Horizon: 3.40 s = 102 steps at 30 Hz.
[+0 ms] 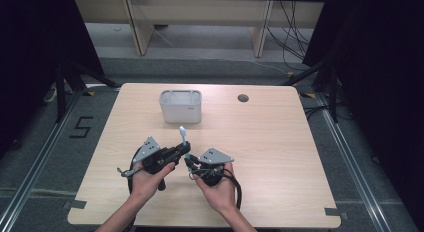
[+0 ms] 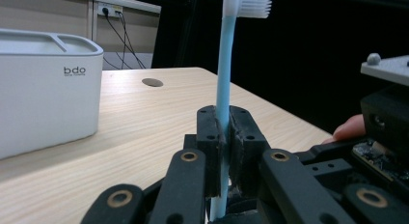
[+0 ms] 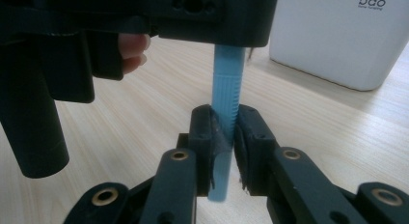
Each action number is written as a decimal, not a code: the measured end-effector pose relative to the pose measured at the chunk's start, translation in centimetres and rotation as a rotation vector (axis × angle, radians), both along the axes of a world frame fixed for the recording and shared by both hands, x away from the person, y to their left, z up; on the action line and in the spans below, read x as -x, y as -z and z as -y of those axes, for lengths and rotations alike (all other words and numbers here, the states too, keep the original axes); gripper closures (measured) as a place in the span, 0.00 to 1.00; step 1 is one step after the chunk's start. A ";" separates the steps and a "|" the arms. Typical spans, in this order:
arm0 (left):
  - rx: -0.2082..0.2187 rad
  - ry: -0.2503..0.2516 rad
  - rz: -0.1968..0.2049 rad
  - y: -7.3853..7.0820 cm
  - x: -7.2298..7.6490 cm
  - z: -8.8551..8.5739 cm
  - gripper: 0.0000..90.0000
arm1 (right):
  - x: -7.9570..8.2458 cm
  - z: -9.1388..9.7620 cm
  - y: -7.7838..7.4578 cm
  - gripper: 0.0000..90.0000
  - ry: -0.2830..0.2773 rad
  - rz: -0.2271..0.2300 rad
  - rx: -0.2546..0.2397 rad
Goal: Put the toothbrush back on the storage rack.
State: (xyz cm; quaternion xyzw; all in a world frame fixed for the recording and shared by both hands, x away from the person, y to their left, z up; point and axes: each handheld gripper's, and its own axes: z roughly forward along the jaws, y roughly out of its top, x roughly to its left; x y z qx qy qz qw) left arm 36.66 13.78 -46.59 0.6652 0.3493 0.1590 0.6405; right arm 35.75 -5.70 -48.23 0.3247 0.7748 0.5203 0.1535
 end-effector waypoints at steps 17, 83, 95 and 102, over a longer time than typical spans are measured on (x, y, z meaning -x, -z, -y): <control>-0.105 -0.098 0.097 -0.6 -0.8 -1.9 0.93 | -0.1 4.4 -1.0 0.63 0.067 0.030 0.093; -0.066 -0.288 0.193 -4.4 -7.0 -6.7 0.93 | 2.1 20.3 0.9 0.57 0.451 0.100 -0.038; -0.080 -0.302 0.218 -5.2 -8.8 -6.6 0.93 | 2.4 20.1 1.4 0.58 0.447 0.096 -0.038; -0.076 -0.315 0.224 -5.5 -9.7 -6.4 0.93 | 2.4 20.1 1.5 0.58 0.437 0.102 -0.027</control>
